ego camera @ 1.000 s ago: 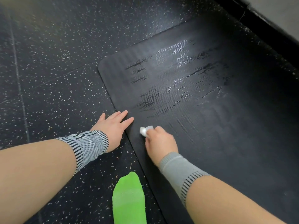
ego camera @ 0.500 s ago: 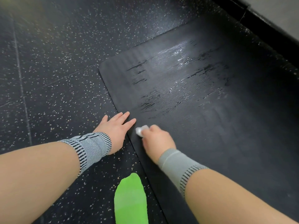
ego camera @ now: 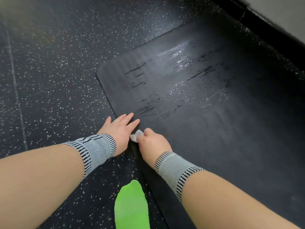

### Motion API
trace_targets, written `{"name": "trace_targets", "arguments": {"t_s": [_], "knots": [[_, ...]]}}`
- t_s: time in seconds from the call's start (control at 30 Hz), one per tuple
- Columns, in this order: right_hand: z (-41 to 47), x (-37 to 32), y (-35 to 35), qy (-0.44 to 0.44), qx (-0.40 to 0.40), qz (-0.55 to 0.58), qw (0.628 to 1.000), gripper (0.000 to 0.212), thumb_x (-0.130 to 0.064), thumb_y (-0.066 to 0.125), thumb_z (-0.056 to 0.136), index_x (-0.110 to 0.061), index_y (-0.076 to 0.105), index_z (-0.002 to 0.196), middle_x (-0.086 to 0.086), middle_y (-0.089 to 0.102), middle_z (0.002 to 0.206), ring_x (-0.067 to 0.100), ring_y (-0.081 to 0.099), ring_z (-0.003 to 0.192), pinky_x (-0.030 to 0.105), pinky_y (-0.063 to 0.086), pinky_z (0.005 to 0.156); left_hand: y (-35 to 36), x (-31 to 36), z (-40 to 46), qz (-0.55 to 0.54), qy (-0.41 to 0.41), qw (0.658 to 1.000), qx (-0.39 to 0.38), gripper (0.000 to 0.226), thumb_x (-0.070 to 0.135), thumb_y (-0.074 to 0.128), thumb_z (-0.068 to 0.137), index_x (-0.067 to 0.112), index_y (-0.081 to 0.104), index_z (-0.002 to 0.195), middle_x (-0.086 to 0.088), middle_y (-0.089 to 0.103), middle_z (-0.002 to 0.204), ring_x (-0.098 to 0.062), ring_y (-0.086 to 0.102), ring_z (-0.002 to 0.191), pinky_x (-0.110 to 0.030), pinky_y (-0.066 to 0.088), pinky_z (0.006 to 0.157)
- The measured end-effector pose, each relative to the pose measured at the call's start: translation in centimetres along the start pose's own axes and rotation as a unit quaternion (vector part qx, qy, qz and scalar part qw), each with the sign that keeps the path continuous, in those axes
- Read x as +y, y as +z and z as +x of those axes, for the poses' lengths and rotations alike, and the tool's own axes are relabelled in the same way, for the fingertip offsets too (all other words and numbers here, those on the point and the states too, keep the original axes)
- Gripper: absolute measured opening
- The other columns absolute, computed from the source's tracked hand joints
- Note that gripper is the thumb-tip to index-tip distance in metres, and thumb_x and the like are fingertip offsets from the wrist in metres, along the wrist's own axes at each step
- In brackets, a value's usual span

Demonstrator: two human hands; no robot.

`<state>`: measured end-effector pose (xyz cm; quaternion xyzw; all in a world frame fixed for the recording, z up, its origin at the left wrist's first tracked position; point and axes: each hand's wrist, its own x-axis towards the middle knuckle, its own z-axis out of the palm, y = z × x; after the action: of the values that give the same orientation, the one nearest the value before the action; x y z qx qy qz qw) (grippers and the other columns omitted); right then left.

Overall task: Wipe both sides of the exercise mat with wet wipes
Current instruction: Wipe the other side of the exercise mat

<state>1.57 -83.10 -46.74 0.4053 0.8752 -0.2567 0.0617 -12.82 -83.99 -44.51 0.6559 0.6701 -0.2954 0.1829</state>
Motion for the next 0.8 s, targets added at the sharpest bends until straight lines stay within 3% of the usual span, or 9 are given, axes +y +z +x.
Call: {"name": "trace_targets", "arguments": {"t_s": [0.07, 0.17, 0.27, 0.37, 0.43, 0.5, 0.57, 0.7, 0.8], "knots": [[0.2, 0.1, -0.3, -0.035, -0.019, -0.025, 0.999, 0.031, -0.012, 0.049, 0.093, -0.014, 0.053, 0.123, 0.008, 0.043, 0.109, 0.029, 0.055, 0.088, 0.035, 0.041, 0.069, -0.1, 0.3, 0.3, 0.002, 0.009, 1.0, 0.003, 0.084, 0.009, 0.045, 0.093, 0.03, -0.007, 0.156, 0.005, -0.015, 0.163, -0.017, -0.006, 0.151, -0.051, 0.01, 0.121], [0.7, 4.0, -1.7, 0.081, 0.044, 0.006, 0.996, 0.032, -0.016, 0.047, 0.092, -0.023, 0.057, 0.122, 0.008, 0.046, 0.111, 0.032, 0.058, 0.092, 0.035, 0.044, 0.077, 0.1, 0.2, 0.4, -0.001, 0.008, 1.0, 0.013, 0.082, 0.007, 0.042, 0.094, 0.029, -0.006, 0.156, 0.006, -0.014, 0.163, -0.017, -0.004, 0.151, -0.051, 0.011, 0.121], [0.8, 5.8, -1.9, 0.179, 0.098, 0.004, 0.979, 0.03, -0.023, 0.045, 0.094, -0.018, 0.056, 0.122, 0.007, 0.046, 0.106, 0.033, 0.058, 0.087, 0.034, 0.044, 0.074, 0.4, -0.7, 0.2, 0.007, 0.001, 1.0, 0.006, 0.083, 0.006, 0.044, 0.093, 0.027, -0.007, 0.156, 0.006, -0.015, 0.163, -0.017, -0.004, 0.151, -0.051, 0.011, 0.121], [0.9, 2.1, -1.0, 0.085, 0.06, 0.018, 0.994, 0.037, -0.014, 0.044, 0.093, -0.024, 0.049, 0.128, 0.006, 0.043, 0.109, 0.03, 0.058, 0.088, 0.033, 0.042, 0.071, 0.7, -1.2, 0.0, 0.0, -0.01, 1.0, 0.007, 0.082, 0.007, 0.042, 0.094, 0.028, -0.007, 0.156, 0.006, -0.016, 0.163, -0.017, -0.006, 0.151, -0.05, 0.01, 0.121], [1.1, -0.9, -0.5, -0.006, -0.006, 0.019, 1.0, 0.036, -0.008, 0.046, 0.092, -0.018, 0.051, 0.126, 0.008, 0.041, 0.111, 0.031, 0.056, 0.094, 0.036, 0.044, 0.075, 0.6, -1.3, 0.0, -0.005, -0.012, 1.0, 0.004, 0.082, 0.009, 0.044, 0.094, 0.03, -0.006, 0.156, 0.005, -0.016, 0.163, -0.017, -0.007, 0.151, -0.05, 0.01, 0.121], [1.7, -1.8, -0.7, -0.028, -0.025, 0.006, 0.999, 0.034, -0.008, 0.048, 0.092, -0.011, 0.052, 0.125, 0.009, 0.04, 0.113, 0.03, 0.054, 0.097, 0.038, 0.045, 0.079, 0.5, -1.4, 0.1, -0.011, -0.012, 1.0, 0.005, 0.084, 0.01, 0.047, 0.094, 0.031, -0.005, 0.156, 0.004, -0.016, 0.163, -0.017, -0.008, 0.151, -0.051, 0.01, 0.121], [2.0, -0.2, -1.3, 0.007, -0.001, 0.002, 1.0, 0.035, -0.01, 0.047, 0.092, -0.018, 0.054, 0.126, 0.009, 0.042, 0.114, 0.031, 0.055, 0.096, 0.036, 0.046, 0.081, 0.5, -1.4, 0.1, -0.013, -0.013, 1.0, 0.008, 0.084, 0.01, 0.047, 0.093, 0.032, -0.004, 0.156, 0.004, -0.015, 0.163, -0.017, -0.007, 0.151, -0.051, 0.01, 0.121], [2.0, 5.3, -2.8, 0.195, 0.097, 0.007, 0.976, 0.028, -0.019, 0.045, 0.093, -0.017, 0.058, 0.118, 0.007, 0.046, 0.109, 0.033, 0.058, 0.09, 0.032, 0.043, 0.074, 0.4, -1.4, 0.2, -0.012, -0.015, 1.0, 0.004, 0.087, 0.004, 0.047, 0.091, 0.032, -0.004, 0.156, 0.004, -0.016, 0.163, -0.017, -0.008, 0.151, -0.05, 0.009, 0.121], [1.9, 4.3, -2.2, 0.196, 0.106, 0.004, 0.975, 0.034, -0.018, 0.044, 0.093, -0.017, 0.053, 0.126, 0.007, 0.045, 0.111, 0.032, 0.058, 0.089, 0.033, 0.043, 0.073, 0.1, -1.3, 0.5, -0.015, -0.009, 1.0, 0.018, 0.082, 0.006, 0.048, 0.092, 0.029, 0.004, 0.156, 0.004, -0.013, 0.163, -0.017, -0.007, 0.151, -0.05, 0.009, 0.121]]}}
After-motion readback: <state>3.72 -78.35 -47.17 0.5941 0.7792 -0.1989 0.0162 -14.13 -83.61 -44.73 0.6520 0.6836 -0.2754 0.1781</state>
